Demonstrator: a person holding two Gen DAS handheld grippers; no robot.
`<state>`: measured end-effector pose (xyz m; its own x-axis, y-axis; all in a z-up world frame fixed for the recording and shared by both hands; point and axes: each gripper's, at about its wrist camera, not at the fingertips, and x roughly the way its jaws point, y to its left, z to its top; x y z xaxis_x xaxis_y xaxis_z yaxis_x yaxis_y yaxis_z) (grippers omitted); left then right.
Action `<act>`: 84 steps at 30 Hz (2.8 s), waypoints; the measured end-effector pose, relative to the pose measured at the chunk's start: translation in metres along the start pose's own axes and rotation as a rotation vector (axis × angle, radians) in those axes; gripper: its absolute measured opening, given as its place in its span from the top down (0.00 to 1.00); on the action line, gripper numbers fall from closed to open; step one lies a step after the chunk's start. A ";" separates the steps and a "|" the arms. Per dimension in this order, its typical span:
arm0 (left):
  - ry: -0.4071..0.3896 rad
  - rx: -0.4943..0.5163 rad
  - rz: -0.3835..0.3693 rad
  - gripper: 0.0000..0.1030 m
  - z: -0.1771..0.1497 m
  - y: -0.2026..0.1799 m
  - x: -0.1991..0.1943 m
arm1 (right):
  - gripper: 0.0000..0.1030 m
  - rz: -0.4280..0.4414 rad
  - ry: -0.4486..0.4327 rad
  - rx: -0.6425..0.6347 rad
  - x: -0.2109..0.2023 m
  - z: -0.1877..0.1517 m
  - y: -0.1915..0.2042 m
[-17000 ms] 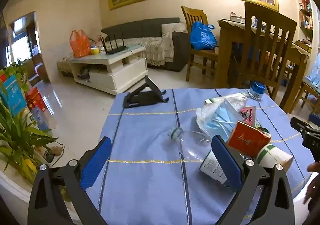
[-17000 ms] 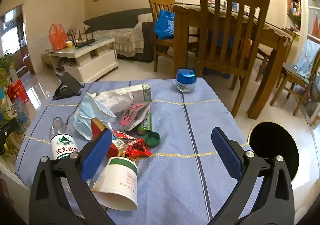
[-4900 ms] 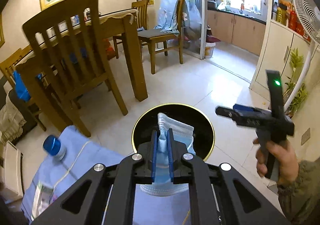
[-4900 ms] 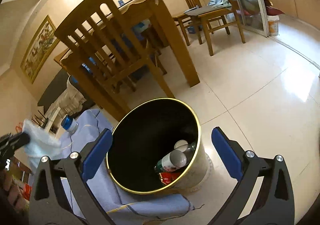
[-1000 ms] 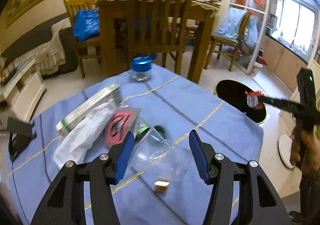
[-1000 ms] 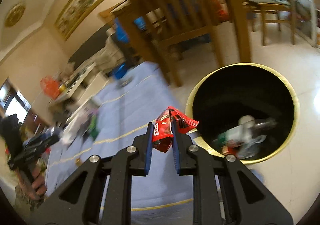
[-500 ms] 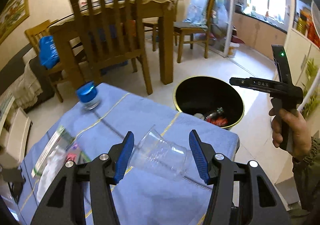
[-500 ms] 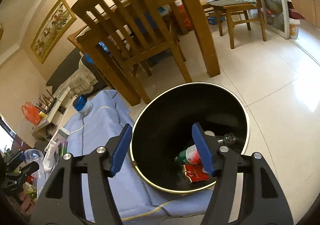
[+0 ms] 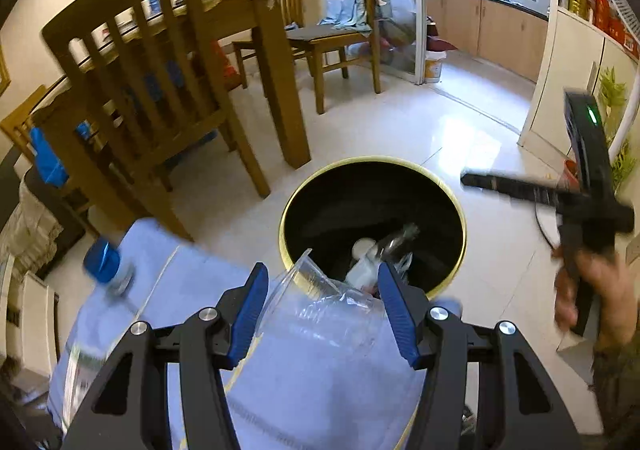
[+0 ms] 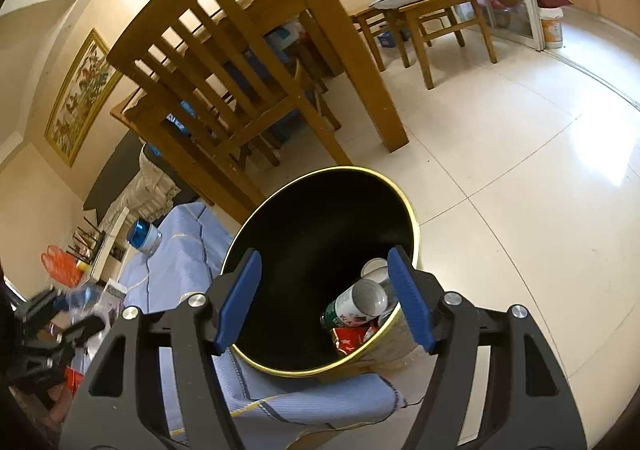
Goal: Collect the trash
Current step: 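Move both tools back over the table, then grasp the small gold cap with the right tool while the left tool grasps the white plastic bag, then carry the gold cap over the bin and open the right tool while the left tool holds the bag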
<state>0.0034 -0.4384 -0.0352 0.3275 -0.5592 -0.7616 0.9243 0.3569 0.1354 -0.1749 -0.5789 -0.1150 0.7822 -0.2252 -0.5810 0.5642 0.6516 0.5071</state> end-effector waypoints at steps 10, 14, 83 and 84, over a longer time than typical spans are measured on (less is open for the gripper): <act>-0.029 0.050 0.086 0.21 0.027 -0.018 0.002 | 0.36 -0.025 -0.017 0.054 -0.010 0.002 -0.031; -0.052 0.048 0.123 0.21 0.010 -0.013 -0.018 | 0.36 -0.005 0.015 0.026 0.000 -0.007 -0.012; 0.060 -0.665 0.374 0.97 -0.315 0.215 -0.126 | 0.76 0.387 0.399 -0.618 0.054 -0.185 0.305; 0.056 -0.674 0.385 0.97 -0.320 0.212 -0.133 | 0.76 0.389 0.396 -0.617 0.052 -0.185 0.306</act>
<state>0.0926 -0.0488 -0.1077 0.5745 -0.2712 -0.7723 0.4225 0.9064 -0.0040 -0.0103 -0.2571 -0.1083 0.6752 0.2948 -0.6762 -0.0638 0.9366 0.3446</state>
